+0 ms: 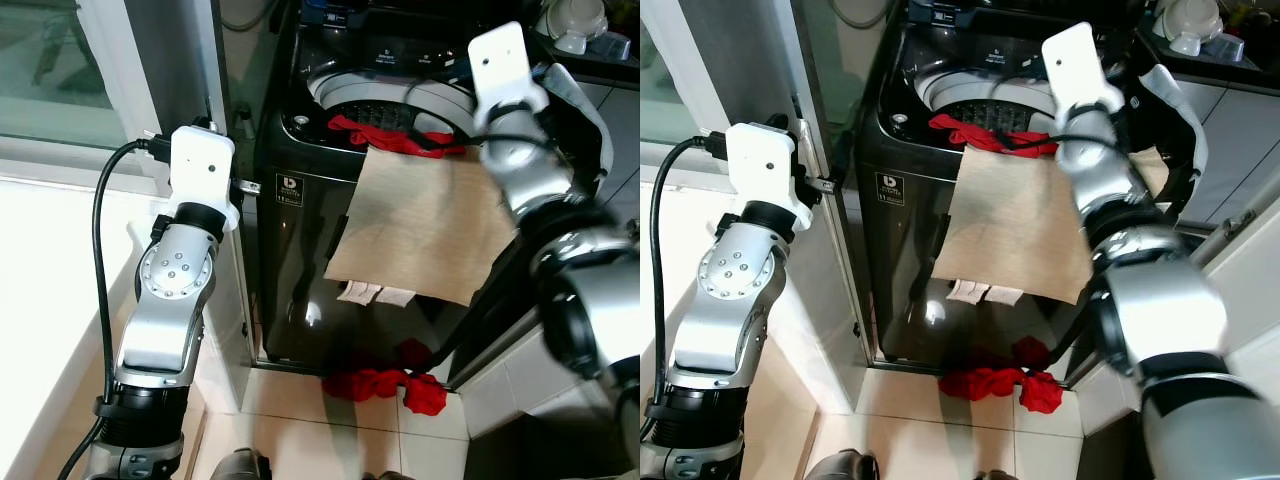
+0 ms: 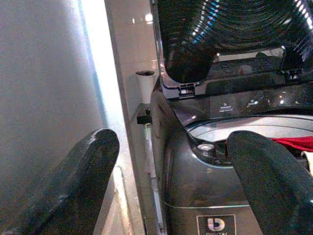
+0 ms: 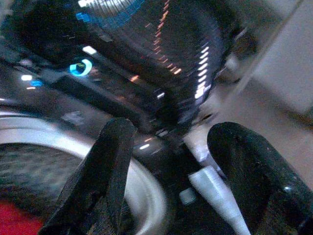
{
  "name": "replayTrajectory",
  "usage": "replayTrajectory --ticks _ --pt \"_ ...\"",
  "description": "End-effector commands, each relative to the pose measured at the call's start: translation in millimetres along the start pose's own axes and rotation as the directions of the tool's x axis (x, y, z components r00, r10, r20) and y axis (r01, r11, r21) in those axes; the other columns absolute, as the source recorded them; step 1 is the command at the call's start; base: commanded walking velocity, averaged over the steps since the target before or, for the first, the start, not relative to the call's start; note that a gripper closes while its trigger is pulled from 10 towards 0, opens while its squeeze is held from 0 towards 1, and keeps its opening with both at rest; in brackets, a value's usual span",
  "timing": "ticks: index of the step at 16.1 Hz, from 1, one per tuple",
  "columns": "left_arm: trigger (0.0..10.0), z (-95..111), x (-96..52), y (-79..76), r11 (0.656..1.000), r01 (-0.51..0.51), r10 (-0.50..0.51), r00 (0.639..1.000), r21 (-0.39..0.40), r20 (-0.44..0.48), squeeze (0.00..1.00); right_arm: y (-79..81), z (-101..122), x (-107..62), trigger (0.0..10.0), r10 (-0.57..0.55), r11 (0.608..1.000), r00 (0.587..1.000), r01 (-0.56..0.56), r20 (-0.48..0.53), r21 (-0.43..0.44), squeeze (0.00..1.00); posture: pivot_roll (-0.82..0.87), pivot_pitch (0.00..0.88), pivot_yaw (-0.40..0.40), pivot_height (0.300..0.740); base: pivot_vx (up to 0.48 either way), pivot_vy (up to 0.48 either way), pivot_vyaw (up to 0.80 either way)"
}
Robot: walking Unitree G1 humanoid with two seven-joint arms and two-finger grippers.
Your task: Clothes washing
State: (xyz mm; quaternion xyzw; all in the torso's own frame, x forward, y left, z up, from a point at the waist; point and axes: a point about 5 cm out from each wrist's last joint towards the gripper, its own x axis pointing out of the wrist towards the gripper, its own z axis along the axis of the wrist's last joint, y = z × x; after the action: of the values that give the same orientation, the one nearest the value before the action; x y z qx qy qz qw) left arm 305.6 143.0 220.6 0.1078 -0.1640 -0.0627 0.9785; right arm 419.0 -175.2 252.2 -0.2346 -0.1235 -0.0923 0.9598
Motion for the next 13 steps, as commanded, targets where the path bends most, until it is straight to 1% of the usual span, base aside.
replayTrajectory --ticks 1,2,3,4,5,7,8,9,10,12,13 --pt "10.0 1 2.2 0.0 1.000 -0.005 0.005 1.000 0.005 0.003 0.00 -6.0 4 1.7 10.0 -0.016 0.999 1.000 0.015 0.019 0.045 0.38 0.09 0.000 -0.087 0.740 0.000 0.000 0.00" --pt "10.0 2 3.1 -0.4 1.000 -0.006 0.005 1.000 0.002 0.006 0.00 4.7 1 -5.0 10.0 0.057 0.957 0.997 -0.070 0.053 0.283 0.37 0.08 0.000 -0.086 0.740 0.000 0.000 0.00" --pt "10.0 2 3.4 -0.3 1.000 -0.006 0.006 1.000 0.001 0.007 0.00 6.4 -1 -8.0 10.0 0.069 0.930 0.995 -0.090 0.070 0.357 0.37 0.07 0.000 -0.083 0.740 0.000 0.000 0.00" --pt "10.0 2 3.6 0.6 1.000 -0.008 0.008 1.000 -0.002 0.009 0.00 4.1 -7 -16.4 10.0 0.050 0.890 0.994 -0.091 0.101 0.447 0.36 0.07 0.000 -0.082 0.740 0.000 0.000 0.00" --pt "10.0 2 4.1 1.5 1.000 -0.008 0.008 1.000 -0.003 0.009 0.00 -0.2 -9 -24.7 10.0 0.021 0.870 0.991 -0.084 0.133 0.485 0.35 0.05 0.000 -0.072 0.740 0.000 0.000 0.00" --pt "10.0 2 5.3 2.0 1.000 -0.007 0.007 1.000 -0.003 0.010 0.00 -6.8 -6 -36.6 10.0 -0.014 0.855 0.982 -0.085 0.187 0.512 0.35 0.03 0.000 -0.064 0.740 0.000 0.000 0.00" --pt "10.0 2 6.6 0.9 1.000 0.002 -0.002 1.000 -0.004 0.012 0.00 -8.1 -4 -49.6 10.0 -0.006 0.844 0.975 -0.115 0.224 0.524 0.35 0.01 0.000 -0.055 0.740 0.000 0.000 0.00" --pt "10.0 2 8.4 -1.3 1.000 0.017 -0.016 1.000 -0.006 0.016 0.00 -6.5 -2 -69.3 10.0 0.036 0.822 0.965 -0.176 0.259 0.542 0.35 0.00 0.000 -0.045 0.740 0.000 0.000 0.00" --pt "10.0 2 9.4 -3.0 1.000 0.025 -0.025 1.000 -0.008 0.016 0.00 -3.5 -7 -79.4 10.0 0.075 0.809 0.963 -0.210 0.258 0.549 0.35 -0.01 0.000 -0.039 0.740 0.000 0.000 0.00" --pt "10.0 1 11.3 -6.2 0.999 0.037 -0.037 0.999 -0.014 0.017 0.00 1.3 -22 -93.9 10.0 0.152 0.786 0.964 -0.253 0.220 0.563 0.35 -0.03 0.000 -0.030 0.740 0.000 0.000 0.00" --pt "10.0 1 13.4 -9.5 0.999 0.052 -0.051 0.998 -0.018 0.020 0.00 13.3 -35 -101.8 10.0 0.250 0.756 0.952 -0.304 0.174 0.580 0.35 -0.03 0.000 -0.027 0.740 0.000 0.000 0.00"
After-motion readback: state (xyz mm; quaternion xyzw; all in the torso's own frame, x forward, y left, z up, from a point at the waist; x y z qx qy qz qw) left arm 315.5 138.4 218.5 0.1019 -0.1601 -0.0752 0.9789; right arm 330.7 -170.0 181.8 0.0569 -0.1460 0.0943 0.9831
